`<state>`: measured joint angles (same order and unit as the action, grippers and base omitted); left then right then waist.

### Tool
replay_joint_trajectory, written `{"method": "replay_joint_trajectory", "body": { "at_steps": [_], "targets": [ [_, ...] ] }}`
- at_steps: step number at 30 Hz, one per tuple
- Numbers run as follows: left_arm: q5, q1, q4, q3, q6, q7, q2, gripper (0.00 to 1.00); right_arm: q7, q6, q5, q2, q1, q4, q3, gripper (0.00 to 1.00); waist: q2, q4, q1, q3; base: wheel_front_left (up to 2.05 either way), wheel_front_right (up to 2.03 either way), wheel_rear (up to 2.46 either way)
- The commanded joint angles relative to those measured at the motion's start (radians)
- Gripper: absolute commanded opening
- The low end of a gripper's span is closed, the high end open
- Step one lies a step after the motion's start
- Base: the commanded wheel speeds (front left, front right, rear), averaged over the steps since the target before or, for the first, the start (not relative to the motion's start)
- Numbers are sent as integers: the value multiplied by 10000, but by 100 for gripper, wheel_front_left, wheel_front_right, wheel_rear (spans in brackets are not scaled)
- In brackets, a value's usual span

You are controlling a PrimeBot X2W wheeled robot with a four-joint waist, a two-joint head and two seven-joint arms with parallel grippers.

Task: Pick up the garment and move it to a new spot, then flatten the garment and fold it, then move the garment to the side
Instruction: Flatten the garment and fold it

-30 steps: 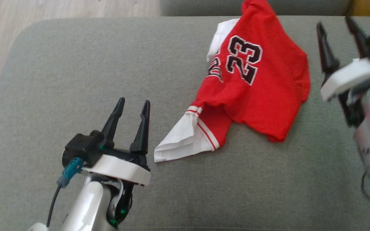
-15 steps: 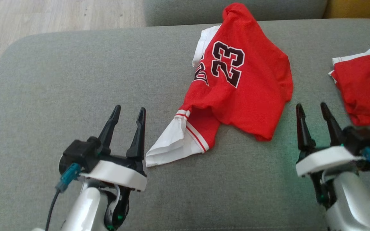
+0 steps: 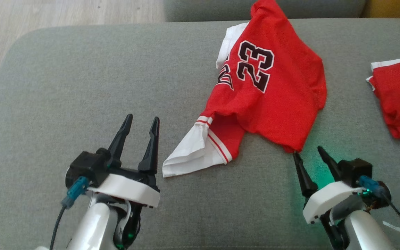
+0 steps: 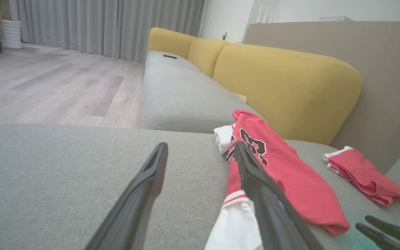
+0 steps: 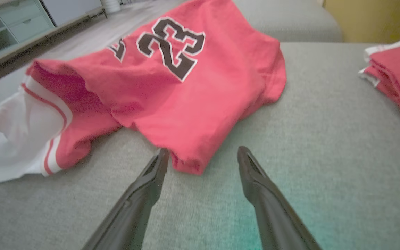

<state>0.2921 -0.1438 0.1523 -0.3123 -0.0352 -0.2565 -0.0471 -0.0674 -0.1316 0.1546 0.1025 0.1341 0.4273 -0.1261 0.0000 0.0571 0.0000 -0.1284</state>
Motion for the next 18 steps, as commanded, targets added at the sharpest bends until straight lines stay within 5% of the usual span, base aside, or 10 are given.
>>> {"method": "replay_joint_trajectory", "body": {
  "at_steps": [1,16,17,18],
  "targets": [
    [-8,-355,-350,251,-1,-53,-31,100,96,9,-140,-56,222,-212,-257,100,0,81,0,-91,0,0,0],
    [-103,-618,-262,123,33,-53,-31,100,-42,9,-522,-344,1399,1602,-132,100,0,391,0,-569,0,0,0],
    [-127,-617,-253,135,32,-53,-31,100,-131,9,-573,-342,1501,1716,-96,45,0,377,0,-572,0,0,0],
    [-140,-609,-246,157,36,-53,-31,100,-231,9,-662,-318,1593,1819,-44,0,0,351,0,-560,0,0,0]
  ]
}}
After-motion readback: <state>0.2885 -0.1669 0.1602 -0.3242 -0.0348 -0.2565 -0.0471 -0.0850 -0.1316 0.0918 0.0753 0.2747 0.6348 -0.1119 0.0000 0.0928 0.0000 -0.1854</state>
